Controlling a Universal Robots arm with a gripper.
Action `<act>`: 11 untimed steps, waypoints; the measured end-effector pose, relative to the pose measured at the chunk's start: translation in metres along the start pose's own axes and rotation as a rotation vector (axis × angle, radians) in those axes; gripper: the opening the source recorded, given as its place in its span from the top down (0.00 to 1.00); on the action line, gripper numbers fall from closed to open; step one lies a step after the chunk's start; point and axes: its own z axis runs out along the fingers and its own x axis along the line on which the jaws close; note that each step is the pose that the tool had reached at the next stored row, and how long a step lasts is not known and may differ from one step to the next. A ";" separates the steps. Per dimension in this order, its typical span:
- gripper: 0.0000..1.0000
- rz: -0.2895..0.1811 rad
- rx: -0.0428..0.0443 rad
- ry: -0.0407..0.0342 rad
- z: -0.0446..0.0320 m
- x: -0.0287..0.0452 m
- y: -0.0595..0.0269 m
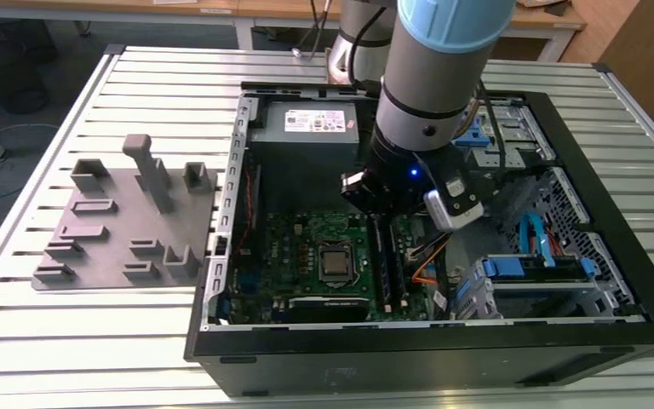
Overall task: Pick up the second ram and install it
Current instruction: 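Press down the second ram until it locks into place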
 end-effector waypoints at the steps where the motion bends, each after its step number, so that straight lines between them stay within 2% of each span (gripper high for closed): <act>1: 0.89 0.000 -0.0043 0.0001 0.0013 0.0001 0.0014; 3: 0.89 -0.001 -0.0102 0.0001 0.0037 0.0002 0.0048; 9: 0.89 -0.003 -0.0099 0.0002 0.0107 0.0005 0.0171; 11: 0.89 -0.004 -0.0052 0.0004 0.0139 0.0005 0.0177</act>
